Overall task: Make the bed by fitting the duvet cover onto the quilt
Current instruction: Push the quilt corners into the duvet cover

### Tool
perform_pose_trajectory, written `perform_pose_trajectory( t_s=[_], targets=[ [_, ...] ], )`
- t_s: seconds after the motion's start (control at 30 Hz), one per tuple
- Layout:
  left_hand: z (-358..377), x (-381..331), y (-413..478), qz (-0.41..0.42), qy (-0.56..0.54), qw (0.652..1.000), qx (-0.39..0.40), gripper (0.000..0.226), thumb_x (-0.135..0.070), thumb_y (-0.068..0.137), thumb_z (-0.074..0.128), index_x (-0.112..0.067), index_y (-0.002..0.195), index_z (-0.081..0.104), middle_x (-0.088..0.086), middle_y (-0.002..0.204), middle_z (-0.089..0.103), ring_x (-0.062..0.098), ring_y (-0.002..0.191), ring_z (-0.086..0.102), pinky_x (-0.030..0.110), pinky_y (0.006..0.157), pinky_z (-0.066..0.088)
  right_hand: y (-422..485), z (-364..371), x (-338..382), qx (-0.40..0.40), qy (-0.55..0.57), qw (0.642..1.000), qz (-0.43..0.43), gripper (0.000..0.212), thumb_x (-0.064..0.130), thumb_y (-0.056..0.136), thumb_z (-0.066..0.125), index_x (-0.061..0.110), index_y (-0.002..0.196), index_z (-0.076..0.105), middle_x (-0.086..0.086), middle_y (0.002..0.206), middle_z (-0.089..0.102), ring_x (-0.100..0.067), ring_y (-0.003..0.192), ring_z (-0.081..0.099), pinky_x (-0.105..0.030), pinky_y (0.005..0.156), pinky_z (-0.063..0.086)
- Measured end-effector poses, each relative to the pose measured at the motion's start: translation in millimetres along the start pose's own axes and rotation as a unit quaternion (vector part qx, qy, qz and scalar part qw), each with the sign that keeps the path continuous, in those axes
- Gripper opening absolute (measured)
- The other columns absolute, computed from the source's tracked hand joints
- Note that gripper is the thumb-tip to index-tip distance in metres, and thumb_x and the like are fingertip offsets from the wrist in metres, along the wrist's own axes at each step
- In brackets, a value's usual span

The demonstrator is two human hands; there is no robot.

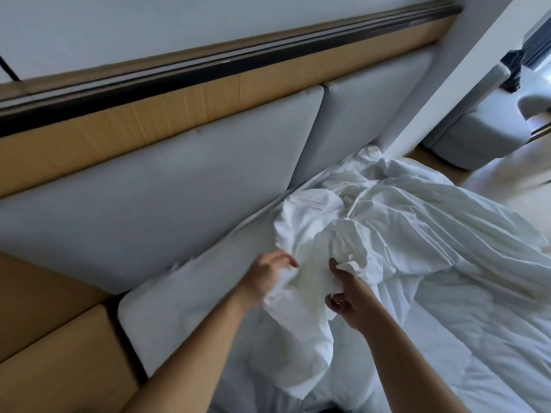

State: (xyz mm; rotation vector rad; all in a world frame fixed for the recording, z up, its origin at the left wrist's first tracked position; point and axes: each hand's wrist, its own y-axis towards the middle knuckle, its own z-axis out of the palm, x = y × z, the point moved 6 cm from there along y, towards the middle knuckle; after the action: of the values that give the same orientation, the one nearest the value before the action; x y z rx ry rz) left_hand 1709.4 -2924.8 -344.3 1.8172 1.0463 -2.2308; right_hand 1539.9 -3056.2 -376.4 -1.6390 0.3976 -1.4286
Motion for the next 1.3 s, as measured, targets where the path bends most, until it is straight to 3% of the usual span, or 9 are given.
perform_pose_trajectory(
  t_s=[0.13, 0.2, 0.37, 0.53, 0.63, 0.77, 0.97, 1.2, 1.3],
  targets=[
    [85, -10, -22, 0.111, 0.250, 0.950, 0.151, 0.005, -0.022, 0.098, 0.047, -0.023, 0.101, 0.043, 0.006, 0.090, 0.066, 0.020, 0.075, 0.054, 0.029, 0.069, 0.042, -1, 14, -1, 0.032, -0.063, 0.997, 0.000, 0.017, 0.010, 0.075, 0.073, 0.016, 0.063, 0.063, -0.002, 0.051, 0.051, -0.012, 0.041, 0.051, -0.023, 0.044, 0.045],
    [93, -5, -23, 0.085, 0.200, 0.964, 0.156, 0.007, -0.026, 0.095, 0.045, -0.020, 0.099, 0.043, 0.007, 0.093, 0.064, 0.018, 0.079, 0.055, 0.032, 0.075, 0.044, -1, 9, 1, 0.033, -0.067, 0.997, -0.011, 0.019, 0.009, 0.070, 0.074, 0.015, 0.053, 0.066, -0.009, 0.056, 0.059, -0.018, 0.051, 0.063, -0.028, 0.048, 0.050],
    [87, 24, -11, -0.063, -0.134, 0.984, 0.094, 0.017, -0.032, 0.094, 0.062, -0.016, 0.100, 0.059, 0.008, 0.096, 0.068, 0.017, 0.082, 0.064, 0.031, 0.074, 0.051, 1, -2, 3, 0.080, 0.031, 0.996, -0.011, 0.012, 0.006, 0.080, 0.075, 0.002, 0.091, 0.074, -0.023, 0.089, 0.071, -0.035, 0.085, 0.072, -0.045, 0.075, 0.059],
    [92, 37, -2, -0.046, -0.024, 0.995, 0.089, 0.014, -0.033, 0.085, 0.075, -0.023, 0.094, 0.071, 0.001, 0.091, 0.076, 0.011, 0.078, 0.069, 0.025, 0.064, 0.054, 0, -7, 1, 0.055, 0.042, 0.997, -0.017, 0.004, 0.004, 0.085, 0.071, 0.002, 0.085, 0.074, -0.019, 0.080, 0.070, -0.032, 0.077, 0.073, -0.039, 0.064, 0.059],
    [96, 31, 1, -0.026, -0.014, 0.996, 0.083, 0.025, -0.040, 0.086, 0.071, -0.016, 0.090, 0.072, 0.007, 0.091, 0.075, 0.011, 0.076, 0.067, 0.028, 0.069, 0.055, -2, -8, 4, 0.050, 0.038, 0.998, -0.022, 0.015, 0.004, 0.084, 0.072, 0.007, 0.071, 0.078, -0.017, 0.077, 0.071, -0.029, 0.074, 0.073, -0.037, 0.063, 0.059],
    [102, 30, 7, -0.026, 0.012, 0.997, 0.069, 0.021, -0.034, 0.089, 0.062, -0.013, 0.088, 0.065, -0.001, 0.082, 0.071, 0.011, 0.078, 0.065, 0.036, 0.080, 0.057, -4, -7, 6, 0.040, 0.036, 0.998, -0.021, 0.006, 0.005, 0.086, 0.069, 0.006, 0.081, 0.070, -0.010, 0.065, 0.065, -0.019, 0.057, 0.067, -0.029, 0.049, 0.052],
    [36, 16, 20, -0.034, -0.095, 0.994, -0.029, 0.025, -0.013, 0.103, 0.046, -0.009, 0.080, 0.051, 0.008, 0.077, 0.058, 0.019, 0.064, 0.060, 0.030, 0.054, 0.051, 3, -15, 9, -0.018, 0.091, 0.995, -0.024, 0.018, 0.007, 0.087, 0.072, 0.016, 0.097, 0.061, 0.001, 0.060, 0.062, -0.008, 0.044, 0.050, -0.021, 0.038, 0.038],
    [59, 17, 19, -0.097, -0.060, 0.991, 0.070, 0.029, -0.037, 0.098, 0.065, -0.010, 0.106, 0.068, 0.004, 0.074, 0.064, 0.014, 0.056, 0.059, 0.027, 0.050, 0.049, -1, -4, -2, 0.061, 0.061, 0.996, -0.016, 0.010, 0.003, 0.091, 0.064, 0.011, 0.097, 0.062, -0.002, 0.062, 0.062, -0.008, 0.044, 0.051, -0.022, 0.039, 0.040],
    [82, 17, 27, -0.098, -0.108, 0.987, 0.066, 0.025, -0.034, 0.094, 0.072, -0.012, 0.106, 0.069, 0.006, 0.087, 0.068, 0.016, 0.071, 0.064, 0.027, 0.061, 0.053, -2, -7, -4, 0.061, 0.012, 0.997, -0.034, 0.016, 0.003, 0.091, 0.063, 0.011, 0.105, 0.063, -0.003, 0.067, 0.064, -0.009, 0.049, 0.055, -0.023, 0.043, 0.043]
  ],
)
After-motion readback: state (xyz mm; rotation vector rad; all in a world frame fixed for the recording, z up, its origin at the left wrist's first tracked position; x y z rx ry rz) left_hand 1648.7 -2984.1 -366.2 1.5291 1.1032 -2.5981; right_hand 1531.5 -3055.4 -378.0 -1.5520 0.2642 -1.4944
